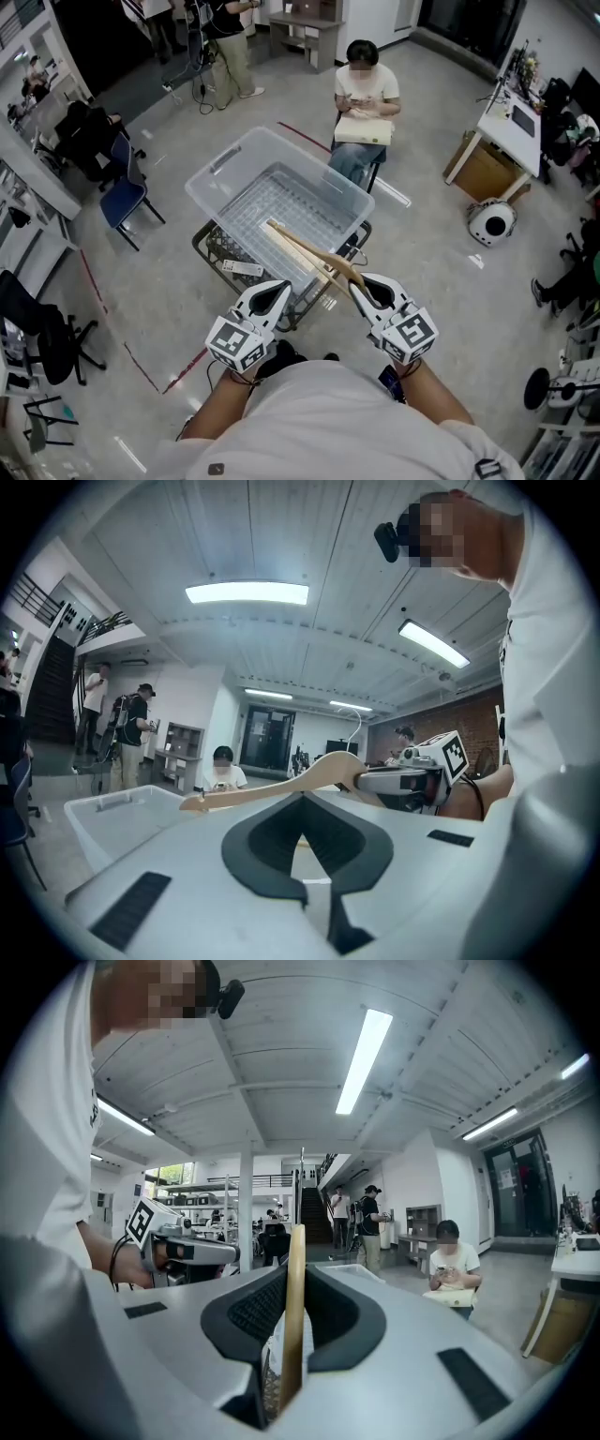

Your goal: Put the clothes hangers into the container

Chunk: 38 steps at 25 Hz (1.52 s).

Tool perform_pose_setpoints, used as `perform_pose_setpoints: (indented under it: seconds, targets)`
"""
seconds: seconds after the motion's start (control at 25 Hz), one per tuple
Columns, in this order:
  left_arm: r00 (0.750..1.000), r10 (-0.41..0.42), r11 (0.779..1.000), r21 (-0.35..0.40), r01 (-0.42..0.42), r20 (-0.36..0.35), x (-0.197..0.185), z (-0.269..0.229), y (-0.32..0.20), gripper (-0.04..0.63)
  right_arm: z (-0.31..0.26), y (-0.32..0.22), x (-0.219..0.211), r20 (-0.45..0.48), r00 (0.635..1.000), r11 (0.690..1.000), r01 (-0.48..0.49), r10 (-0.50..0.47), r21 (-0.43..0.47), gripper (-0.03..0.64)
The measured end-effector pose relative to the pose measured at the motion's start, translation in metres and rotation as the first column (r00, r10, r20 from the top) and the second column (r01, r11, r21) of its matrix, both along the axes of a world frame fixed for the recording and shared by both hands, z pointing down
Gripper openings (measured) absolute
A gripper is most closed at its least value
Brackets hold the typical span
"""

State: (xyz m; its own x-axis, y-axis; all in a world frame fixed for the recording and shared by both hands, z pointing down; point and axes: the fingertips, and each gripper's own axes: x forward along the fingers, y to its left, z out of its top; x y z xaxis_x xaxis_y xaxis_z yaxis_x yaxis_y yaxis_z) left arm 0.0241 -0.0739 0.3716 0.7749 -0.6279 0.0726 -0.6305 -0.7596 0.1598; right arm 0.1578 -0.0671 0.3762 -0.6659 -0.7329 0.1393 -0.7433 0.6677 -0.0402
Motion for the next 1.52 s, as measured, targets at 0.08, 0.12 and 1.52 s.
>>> perform_pose_setpoints:
  seconds: [0.08,0.12,1.52]
  targets:
    - [1.0,0.006,1.0,0.004,-0.006,-0.004,-0.009,0.0,-0.011,0.015,-0.006,-0.009,-0.009,-0.005,1.0,1.0,-0.005,0.005,0.009,0.064]
    - [1.0,0.009,1.0,0.006,-0.009,-0.006,-0.013,-0.001,-0.017,0.015,-0.008,-0.015,-0.013,-0.008,1.0,1.0,-0.006,0.006,0.014,0.064]
    - [0.973,-0.228,0.967,-0.113,0.229,0.02,-0.07,0.045,-0.128,0.015,0.044,-0.188,-0.079,-0.022,0.976,0.971,0.215,-0.219,-0.106,0.064]
